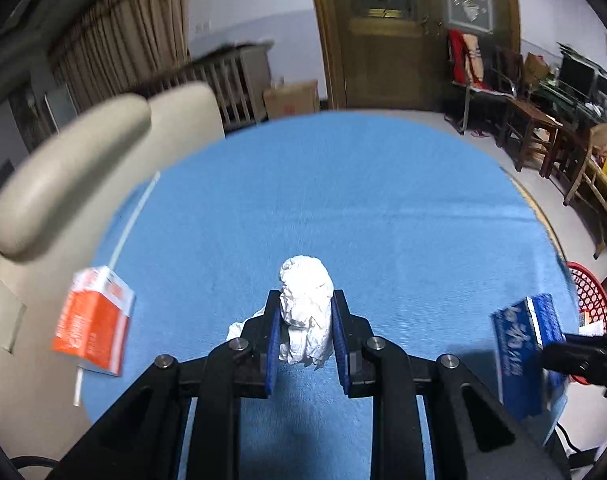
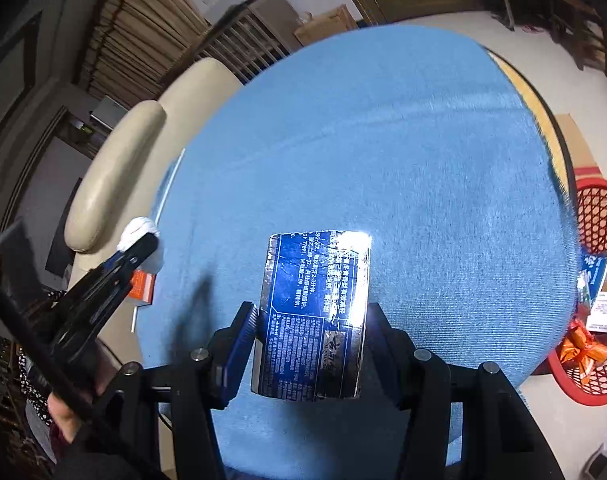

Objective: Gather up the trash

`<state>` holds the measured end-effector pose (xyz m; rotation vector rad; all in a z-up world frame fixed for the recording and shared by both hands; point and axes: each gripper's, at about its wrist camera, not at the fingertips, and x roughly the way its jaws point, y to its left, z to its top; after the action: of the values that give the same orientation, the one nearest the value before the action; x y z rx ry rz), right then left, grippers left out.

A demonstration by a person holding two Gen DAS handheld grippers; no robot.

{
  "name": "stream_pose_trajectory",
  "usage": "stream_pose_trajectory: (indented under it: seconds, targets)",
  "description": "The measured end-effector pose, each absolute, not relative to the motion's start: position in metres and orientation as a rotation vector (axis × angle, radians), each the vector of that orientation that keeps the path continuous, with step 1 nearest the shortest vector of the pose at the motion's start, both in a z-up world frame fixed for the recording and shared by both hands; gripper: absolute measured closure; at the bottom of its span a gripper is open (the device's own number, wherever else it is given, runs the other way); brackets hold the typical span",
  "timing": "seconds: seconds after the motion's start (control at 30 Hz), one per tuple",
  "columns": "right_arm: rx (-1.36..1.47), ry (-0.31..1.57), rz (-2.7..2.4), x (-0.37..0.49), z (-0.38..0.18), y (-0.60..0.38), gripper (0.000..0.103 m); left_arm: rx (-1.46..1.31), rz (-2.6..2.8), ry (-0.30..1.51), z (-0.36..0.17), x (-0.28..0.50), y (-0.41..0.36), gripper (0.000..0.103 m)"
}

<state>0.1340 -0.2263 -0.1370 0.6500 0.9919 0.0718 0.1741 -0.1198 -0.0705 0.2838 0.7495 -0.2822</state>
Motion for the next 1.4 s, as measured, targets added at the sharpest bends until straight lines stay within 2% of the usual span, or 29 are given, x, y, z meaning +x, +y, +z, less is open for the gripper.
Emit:
stream_pose_trajectory:
  seconds: [0.77,1.4]
  targets:
    - [0.628,0.855,0.074,0.088,-0.108,-0.222,0.045,0.327,-0.261,0.566,-0.016,0.079,-0.11,0.078]
    - [0.634,0.837,0.084,0.077,-0.109,-0.22,0.045,0.324,-0.248,0.551,-0.006,0.056,-0.11,0.078]
